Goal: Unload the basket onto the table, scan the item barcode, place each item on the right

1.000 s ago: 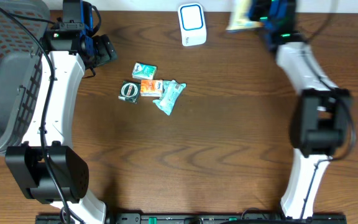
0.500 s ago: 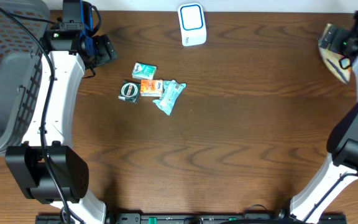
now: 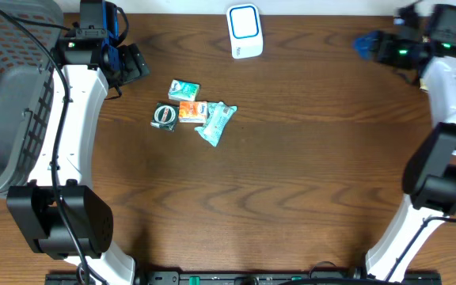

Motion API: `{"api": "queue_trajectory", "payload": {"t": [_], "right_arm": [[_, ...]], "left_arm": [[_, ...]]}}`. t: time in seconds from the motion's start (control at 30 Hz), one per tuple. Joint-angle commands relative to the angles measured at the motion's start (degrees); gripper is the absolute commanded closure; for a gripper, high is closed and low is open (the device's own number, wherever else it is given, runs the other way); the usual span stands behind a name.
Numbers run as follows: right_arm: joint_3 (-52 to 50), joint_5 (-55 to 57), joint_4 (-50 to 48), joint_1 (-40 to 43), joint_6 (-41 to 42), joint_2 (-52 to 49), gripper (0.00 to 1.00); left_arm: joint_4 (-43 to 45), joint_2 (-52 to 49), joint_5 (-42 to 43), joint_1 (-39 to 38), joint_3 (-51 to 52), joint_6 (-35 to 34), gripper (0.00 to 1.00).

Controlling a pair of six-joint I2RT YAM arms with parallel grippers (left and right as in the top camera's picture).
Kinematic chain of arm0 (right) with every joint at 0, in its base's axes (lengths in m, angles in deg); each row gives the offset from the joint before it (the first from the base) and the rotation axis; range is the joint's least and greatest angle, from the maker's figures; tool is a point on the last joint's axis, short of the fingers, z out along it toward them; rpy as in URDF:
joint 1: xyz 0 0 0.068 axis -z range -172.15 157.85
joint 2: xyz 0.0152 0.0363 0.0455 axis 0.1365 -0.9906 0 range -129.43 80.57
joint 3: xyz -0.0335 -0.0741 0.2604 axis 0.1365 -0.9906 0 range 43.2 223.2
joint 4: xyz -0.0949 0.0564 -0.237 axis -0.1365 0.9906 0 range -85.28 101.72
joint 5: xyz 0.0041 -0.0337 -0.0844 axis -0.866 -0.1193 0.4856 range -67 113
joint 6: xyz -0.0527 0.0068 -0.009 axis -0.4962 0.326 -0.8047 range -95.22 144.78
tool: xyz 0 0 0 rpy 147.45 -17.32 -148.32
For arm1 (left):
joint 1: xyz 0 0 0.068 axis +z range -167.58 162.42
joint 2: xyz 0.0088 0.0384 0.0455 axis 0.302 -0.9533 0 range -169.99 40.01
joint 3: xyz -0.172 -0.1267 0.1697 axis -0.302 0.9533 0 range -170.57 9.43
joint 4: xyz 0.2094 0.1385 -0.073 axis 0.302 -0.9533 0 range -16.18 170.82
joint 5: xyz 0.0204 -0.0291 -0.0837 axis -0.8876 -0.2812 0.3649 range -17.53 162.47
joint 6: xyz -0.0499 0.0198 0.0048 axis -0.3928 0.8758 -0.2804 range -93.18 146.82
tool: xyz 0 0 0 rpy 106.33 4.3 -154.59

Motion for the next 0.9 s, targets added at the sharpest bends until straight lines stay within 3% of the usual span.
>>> {"api": "queue_trajectory", "payload": {"t": [0.0, 0.07, 0.23, 0.43, 0.57, 0.73, 0.87], "right_arm": [[0.28, -13.18, 4.94, -5.99, -0.59, 0.55, 0.08], [0.28, -12.76, 9.11, -9.84, -0.63, 0.55, 0.01], [-1.22, -9.35, 10.19, -21.09, -0.44, 0.5, 0.01], [-2.58, 7.17, 9.94, -33.42, 13.86, 0.48, 0.22], [-3.72, 8.33, 9.68, -39.1, 20.28, 0.48, 0.24], [-4.81, 12.31, 9.38, -42.97, 26.62, 0.48, 0.41], [-7.96, 17.27, 7.43, -45.31, 30.21, 0.48, 0.44]], "left_arm": [[-0.02, -0.35, -0.72, 0.0, -0.33, 0.35, 0.02], [-0.02, -0.35, -0.72, 0.0, -0.33, 0.35, 0.02], [-0.02, -0.33, -0.72, 0.0, -0.33, 0.35, 0.02], [-0.02, -0.35, -0.72, 0.0, -0.33, 0.35, 0.02], [0.0, -0.35, -0.72, 0.0, -0.33, 0.35, 0.02], [-0.02, -0.33, -0.72, 0.0, -0.33, 0.35, 0.02], [-0.02, -0.33, -0.72, 0.0, -0.33, 0.35, 0.02]]}}
